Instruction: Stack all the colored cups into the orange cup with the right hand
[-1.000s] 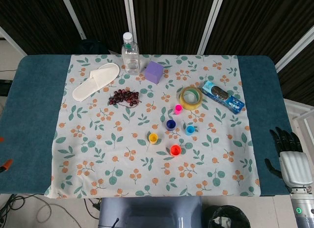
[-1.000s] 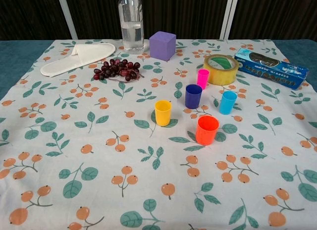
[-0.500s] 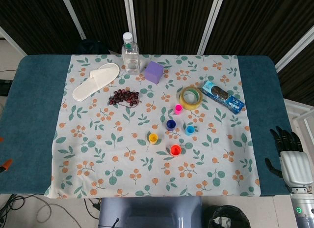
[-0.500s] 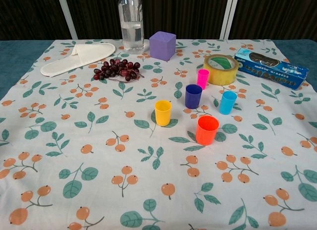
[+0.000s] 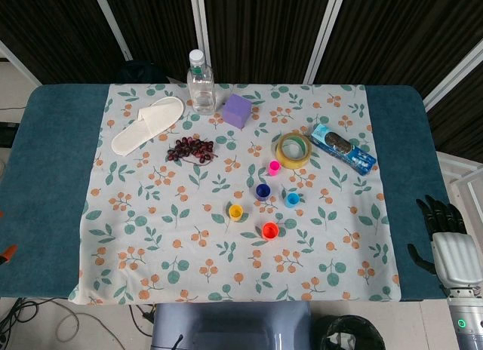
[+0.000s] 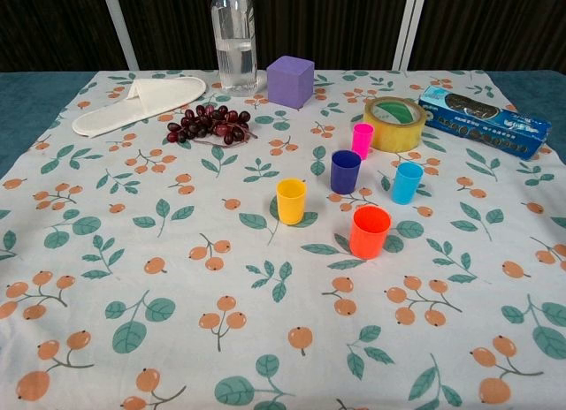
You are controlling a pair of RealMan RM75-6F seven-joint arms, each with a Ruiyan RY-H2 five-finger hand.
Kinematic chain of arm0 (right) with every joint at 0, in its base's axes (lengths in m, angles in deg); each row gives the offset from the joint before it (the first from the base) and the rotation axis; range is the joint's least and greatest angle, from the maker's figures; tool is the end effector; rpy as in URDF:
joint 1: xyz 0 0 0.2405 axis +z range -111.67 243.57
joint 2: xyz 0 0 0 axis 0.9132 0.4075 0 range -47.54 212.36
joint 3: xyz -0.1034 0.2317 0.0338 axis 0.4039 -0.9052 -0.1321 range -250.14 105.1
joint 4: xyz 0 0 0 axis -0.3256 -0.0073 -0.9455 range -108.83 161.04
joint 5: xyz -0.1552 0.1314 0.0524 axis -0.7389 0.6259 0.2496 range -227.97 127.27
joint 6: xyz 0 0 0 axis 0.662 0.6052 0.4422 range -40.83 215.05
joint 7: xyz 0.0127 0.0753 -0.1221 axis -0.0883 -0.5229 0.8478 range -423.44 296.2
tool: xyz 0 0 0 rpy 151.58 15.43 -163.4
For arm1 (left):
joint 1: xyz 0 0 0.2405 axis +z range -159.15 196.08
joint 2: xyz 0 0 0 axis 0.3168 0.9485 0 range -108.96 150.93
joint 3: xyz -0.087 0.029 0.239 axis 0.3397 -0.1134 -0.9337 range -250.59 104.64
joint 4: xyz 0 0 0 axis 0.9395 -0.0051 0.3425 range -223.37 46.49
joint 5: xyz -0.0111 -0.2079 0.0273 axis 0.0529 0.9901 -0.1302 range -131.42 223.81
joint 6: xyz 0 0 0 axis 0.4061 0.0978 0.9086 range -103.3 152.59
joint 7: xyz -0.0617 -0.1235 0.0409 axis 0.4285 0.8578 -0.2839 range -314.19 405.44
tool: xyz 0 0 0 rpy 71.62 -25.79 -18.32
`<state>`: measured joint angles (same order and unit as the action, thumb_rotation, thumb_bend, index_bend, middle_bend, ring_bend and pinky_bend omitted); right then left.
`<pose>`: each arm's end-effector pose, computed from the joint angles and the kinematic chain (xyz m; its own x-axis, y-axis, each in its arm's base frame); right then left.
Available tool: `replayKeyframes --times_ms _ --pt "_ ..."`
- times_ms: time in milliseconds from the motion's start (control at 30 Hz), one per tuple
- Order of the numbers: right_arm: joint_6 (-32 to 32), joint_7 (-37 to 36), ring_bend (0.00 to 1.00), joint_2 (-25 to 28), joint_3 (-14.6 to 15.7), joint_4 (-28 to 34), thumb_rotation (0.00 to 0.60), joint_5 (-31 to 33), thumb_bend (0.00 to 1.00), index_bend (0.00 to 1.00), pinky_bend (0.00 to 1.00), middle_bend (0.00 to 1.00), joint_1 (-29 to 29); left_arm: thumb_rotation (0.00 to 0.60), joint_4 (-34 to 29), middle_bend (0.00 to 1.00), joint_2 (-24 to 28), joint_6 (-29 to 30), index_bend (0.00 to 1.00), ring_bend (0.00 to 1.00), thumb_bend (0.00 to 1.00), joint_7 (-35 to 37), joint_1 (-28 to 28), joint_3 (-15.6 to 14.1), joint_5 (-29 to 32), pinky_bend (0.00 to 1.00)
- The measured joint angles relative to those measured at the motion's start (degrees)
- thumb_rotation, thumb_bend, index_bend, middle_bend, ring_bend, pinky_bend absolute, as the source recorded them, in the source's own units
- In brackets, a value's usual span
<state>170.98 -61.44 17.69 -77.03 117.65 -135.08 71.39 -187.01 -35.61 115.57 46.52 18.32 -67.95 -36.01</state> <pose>-0.3125 -0.1904 0.1596 0.4290 0.0094 0.9033 -0.9033 0.0029 0.4290 -0.3110 0.1611 0.2122 0.4045 -0.1054 0.9084 0.9121 0.1182 -0.3924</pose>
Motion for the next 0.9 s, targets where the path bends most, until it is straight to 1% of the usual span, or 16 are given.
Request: replayKeyframes --times_ms 233,333,433,533,700,800,900 --pt "-0.8 -2.9 0.06 0.9 0.4 1.0 0.6 -1.6 0.39 0.0 0.01 0.0 0.6 0.6 -0.1 0.98 0.2 0.3 0.37 0.88 0.12 0.4 0.2 0.1 0.1 0.78" --pt "-2.4 -3.3 0.06 3.0 0.3 2.2 0.6 -3.2 0.39 0.0 0.01 0.0 2.2 0.6 -0.1 0.98 0.2 0.1 0.37 0.88 0.12 0.1 0.1 0.2 0.4 0.78" --pt "-5.3 -3.7 0.06 5.3 -0.3 4.3 0.6 -4.1 0.39 0.0 0.01 0.0 4.7 0.6 -0.2 0.97 0.1 -0.6 0.37 0.88 0.12 -0.2 -0.2 0.2 0.6 0.78" --pt "-9.6 -3.4 0.06 7.5 -1.2 6.7 0.6 -4.4 0.39 0.0 0.01 0.0 7.8 0.6 -0.3 0.97 -0.1 -0.9 0.37 0.88 0.12 -0.6 -0.4 0.1 0.5 0.78" --pt "-19.6 -0.4 0.06 9.6 -2.8 11.4 0.6 -3.5 0.39 0.0 0.01 0.0 14.2 0.6 -0.3 0.97 -0.3 -1.0 0.37 0.88 0.12 -1.2 -0.5 0.1 0.4 0.78" --pt "-25.9 2.0 0.06 9.3 -3.8 13.7 0.6 -1.0 0.39 0.0 0.01 0.0 18.3 0.6 -0.3 0.97 -0.4 -1.1 0.37 0.88 0.12 -1.4 -0.5 0.1 0.5 0.78" --pt "-31.7 5.2 0.06 7.4 -4.9 15.0 0.6 3.3 0.39 0.0 0.0 0.0 22.6 0.6 -0.3 0.97 -0.5 -1.2 0.37 0.88 0.12 -1.7 -0.6 0.1 0.7 0.78"
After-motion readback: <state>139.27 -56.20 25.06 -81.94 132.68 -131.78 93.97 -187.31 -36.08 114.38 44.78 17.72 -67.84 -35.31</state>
